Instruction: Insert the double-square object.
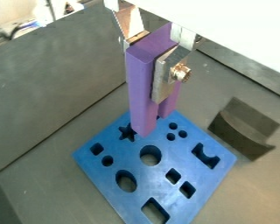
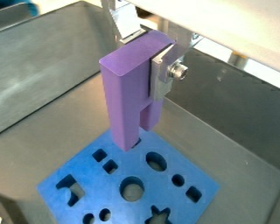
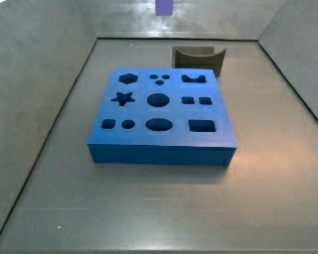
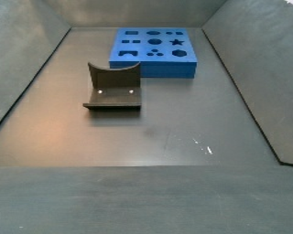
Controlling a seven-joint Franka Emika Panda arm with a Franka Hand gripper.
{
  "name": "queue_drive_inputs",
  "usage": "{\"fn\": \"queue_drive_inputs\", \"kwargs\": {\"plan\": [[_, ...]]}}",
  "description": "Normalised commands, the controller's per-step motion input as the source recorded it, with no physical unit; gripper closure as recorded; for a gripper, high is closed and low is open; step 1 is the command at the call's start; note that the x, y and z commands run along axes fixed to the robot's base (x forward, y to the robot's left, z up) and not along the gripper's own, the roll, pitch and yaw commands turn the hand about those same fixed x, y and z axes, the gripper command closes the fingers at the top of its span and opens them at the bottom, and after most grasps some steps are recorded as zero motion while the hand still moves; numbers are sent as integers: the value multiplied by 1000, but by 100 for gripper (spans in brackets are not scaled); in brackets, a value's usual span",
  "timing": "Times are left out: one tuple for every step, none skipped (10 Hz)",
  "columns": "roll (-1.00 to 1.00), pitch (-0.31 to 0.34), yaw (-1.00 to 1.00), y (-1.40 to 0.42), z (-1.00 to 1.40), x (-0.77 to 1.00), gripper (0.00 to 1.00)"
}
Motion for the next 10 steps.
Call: {"fn": "queue_drive_inputs", "kwargs": {"plan": [[0,-7,-983,0,-409,134,100],[6,-13,-1000,0,-440,89,100],[0,-19,-1000,0,-429,40,100],[0,-13,-1000,29,-369,114,100],[-57,0,-897,97,-300,291,100],[-111,0,-783,157,-251,420,100],[-100,0,-731,189,-289,494,100],[-87,0,-703,220,-306,529,100],[0,0,-689,291,-317,500,100],[0,0,-794,226,-331,411,100]]}}
